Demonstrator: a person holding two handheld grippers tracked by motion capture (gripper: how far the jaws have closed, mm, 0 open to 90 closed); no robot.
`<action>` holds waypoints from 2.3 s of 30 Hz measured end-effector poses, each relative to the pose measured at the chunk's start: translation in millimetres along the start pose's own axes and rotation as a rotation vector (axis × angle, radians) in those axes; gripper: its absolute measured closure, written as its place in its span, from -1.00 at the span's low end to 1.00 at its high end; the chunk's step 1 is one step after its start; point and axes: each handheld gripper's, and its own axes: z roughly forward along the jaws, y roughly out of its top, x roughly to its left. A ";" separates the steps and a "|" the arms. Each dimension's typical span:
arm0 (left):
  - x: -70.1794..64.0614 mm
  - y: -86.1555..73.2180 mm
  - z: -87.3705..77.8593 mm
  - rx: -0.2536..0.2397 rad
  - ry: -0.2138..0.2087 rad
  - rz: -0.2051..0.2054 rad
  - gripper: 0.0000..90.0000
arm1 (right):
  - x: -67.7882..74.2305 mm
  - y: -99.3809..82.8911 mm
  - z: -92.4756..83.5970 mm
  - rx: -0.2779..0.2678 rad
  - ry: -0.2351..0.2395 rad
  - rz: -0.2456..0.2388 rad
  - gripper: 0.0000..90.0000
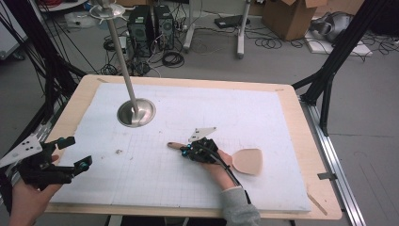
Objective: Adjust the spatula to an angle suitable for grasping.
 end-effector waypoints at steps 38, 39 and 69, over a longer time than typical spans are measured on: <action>3.1 -4.8 4.5 0.013 -0.006 -0.014 -0.95 | -37.9 15.9 5.7 0.066 -0.140 0.120 1.00; 3.2 -5.0 4.7 0.012 -0.007 -0.015 -0.95 | -39.2 16.0 5.6 0.068 -0.144 0.123 1.00; 1.9 -6.6 10.0 0.026 -0.014 -0.013 -0.95 | -52.6 14.4 1.3 0.075 -0.247 0.187 1.00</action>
